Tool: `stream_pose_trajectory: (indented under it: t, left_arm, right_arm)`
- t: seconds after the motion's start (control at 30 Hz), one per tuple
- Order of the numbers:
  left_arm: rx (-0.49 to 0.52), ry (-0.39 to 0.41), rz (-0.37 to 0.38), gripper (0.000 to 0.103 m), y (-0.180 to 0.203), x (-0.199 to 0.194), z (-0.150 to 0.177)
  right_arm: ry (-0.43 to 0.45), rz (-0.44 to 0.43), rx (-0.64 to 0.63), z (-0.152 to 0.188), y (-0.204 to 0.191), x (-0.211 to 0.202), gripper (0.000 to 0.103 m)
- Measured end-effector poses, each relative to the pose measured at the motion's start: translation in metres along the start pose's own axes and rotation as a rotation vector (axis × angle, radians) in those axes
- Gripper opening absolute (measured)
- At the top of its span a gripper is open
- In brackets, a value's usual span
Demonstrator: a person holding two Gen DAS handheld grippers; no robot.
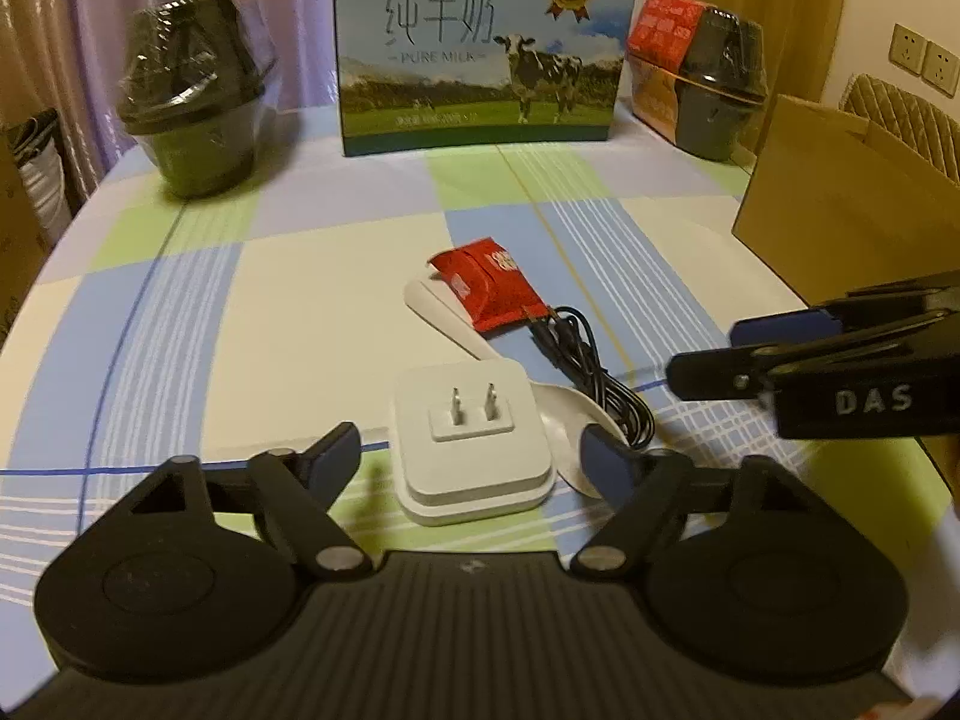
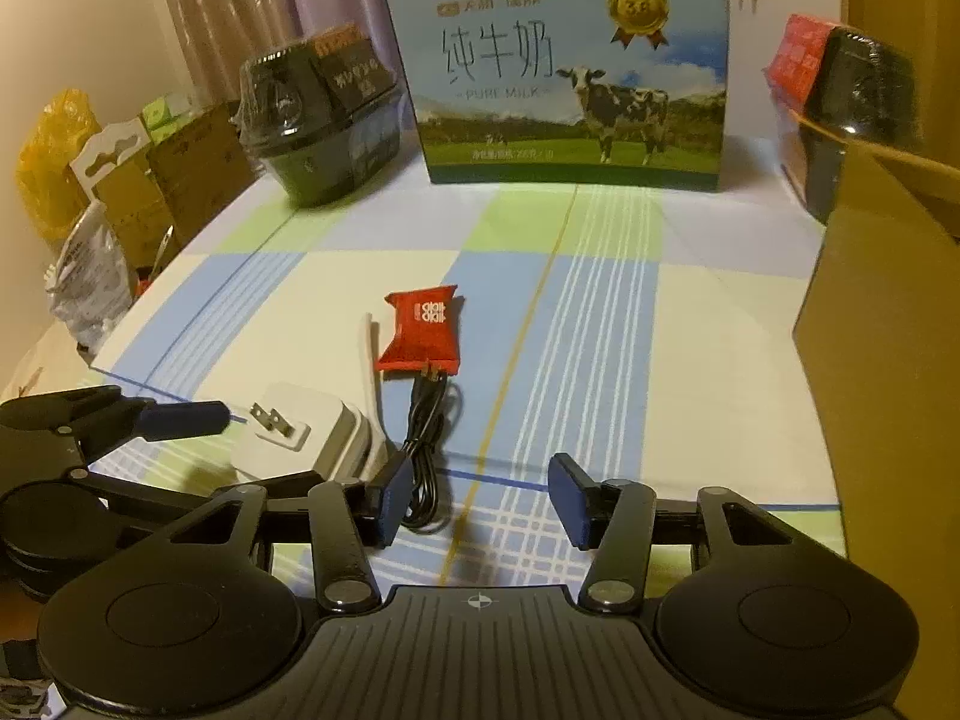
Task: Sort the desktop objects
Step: 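Grasp the white plug charger with the left tool while right grasps its black cable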
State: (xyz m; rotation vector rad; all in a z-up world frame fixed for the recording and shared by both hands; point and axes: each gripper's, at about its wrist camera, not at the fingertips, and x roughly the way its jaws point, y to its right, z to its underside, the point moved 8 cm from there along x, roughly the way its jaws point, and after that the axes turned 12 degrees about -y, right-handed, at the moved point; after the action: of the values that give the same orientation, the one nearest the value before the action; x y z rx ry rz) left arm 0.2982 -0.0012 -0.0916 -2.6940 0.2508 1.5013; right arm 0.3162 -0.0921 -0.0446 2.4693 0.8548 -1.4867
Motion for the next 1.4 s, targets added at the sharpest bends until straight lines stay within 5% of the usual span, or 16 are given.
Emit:
stream_pose_trajectory:
  t: [0.1, 0.27, 0.7, 0.8, 1.4]
  left_arm:
    - [0.012, -0.019, -0.018, 0.061, -0.002, 0.006, 0.000]
    - [-0.001, -0.019, -0.044, 0.055, -0.014, 0.003, 0.004]
    - [-0.003, 0.010, -0.037, 0.060, -0.027, 0.003, 0.006]
    - [-0.007, 0.017, -0.028, 0.062, -0.027, 0.007, 0.005]
    - [0.042, -0.039, -0.001, 0.060, 0.014, -0.025, 0.049]
  right_arm:
    - [-0.009, -0.020, -0.002, -0.001, -0.001, 0.008, 0.046]
    - [-0.015, -0.042, -0.023, -0.005, -0.008, 0.020, 0.044]
    - [-0.024, -0.006, -0.080, -0.014, -0.023, 0.047, 0.028]
    - [-0.028, -0.003, -0.097, -0.013, -0.026, 0.047, 0.016]
    - [-0.088, 0.022, -0.056, 0.035, -0.023, -0.008, 0.015]
